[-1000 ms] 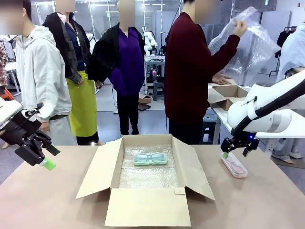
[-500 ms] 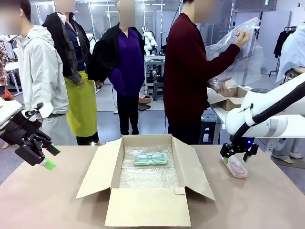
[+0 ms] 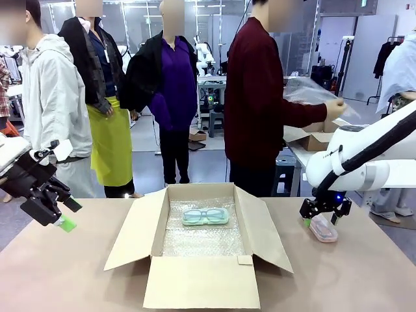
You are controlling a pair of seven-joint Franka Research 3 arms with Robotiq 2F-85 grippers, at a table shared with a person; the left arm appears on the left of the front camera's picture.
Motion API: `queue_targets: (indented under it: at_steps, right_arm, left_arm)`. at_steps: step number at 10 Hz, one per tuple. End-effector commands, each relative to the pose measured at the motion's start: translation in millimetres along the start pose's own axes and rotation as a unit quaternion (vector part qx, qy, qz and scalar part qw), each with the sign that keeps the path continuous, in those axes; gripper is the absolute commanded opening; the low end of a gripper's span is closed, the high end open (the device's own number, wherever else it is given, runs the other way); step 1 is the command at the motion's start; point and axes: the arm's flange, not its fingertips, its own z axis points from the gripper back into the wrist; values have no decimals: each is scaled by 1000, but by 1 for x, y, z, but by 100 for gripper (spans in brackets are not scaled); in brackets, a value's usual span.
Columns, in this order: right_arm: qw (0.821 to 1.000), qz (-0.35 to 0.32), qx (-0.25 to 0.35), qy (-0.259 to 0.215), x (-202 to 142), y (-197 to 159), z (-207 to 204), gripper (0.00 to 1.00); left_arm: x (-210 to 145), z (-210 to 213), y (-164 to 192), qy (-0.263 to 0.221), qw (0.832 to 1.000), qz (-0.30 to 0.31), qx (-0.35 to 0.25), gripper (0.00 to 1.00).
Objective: Pack the glasses set securely to prepare it for shipping.
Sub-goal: Put the Glasses case from the right side of the table into the Package Box.
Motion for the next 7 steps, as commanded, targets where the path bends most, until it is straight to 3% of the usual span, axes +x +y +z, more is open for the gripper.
queue_targets:
  at_steps: [1, 4, 5, 7]
  right_arm:
    - [1000, -15, 2, -20, 9, 3, -8, 100]
    - [999, -19, 10, -36, 13, 3, -14, 98]
    - [999, -18, 13, -36, 14, 4, -16, 83]
    - [999, -20, 18, -31, 15, 3, -16, 78]
  left_arm:
    - [-2, 1, 1, -14, 1000, -8, -6, 100]
    - [-2, 1, 1, -14, 1000, -8, -6, 100]
    - [-2, 1, 1, -14, 1000, -8, -6, 100]
    - [-2, 1, 1, -14, 1000, -8, -6, 100]
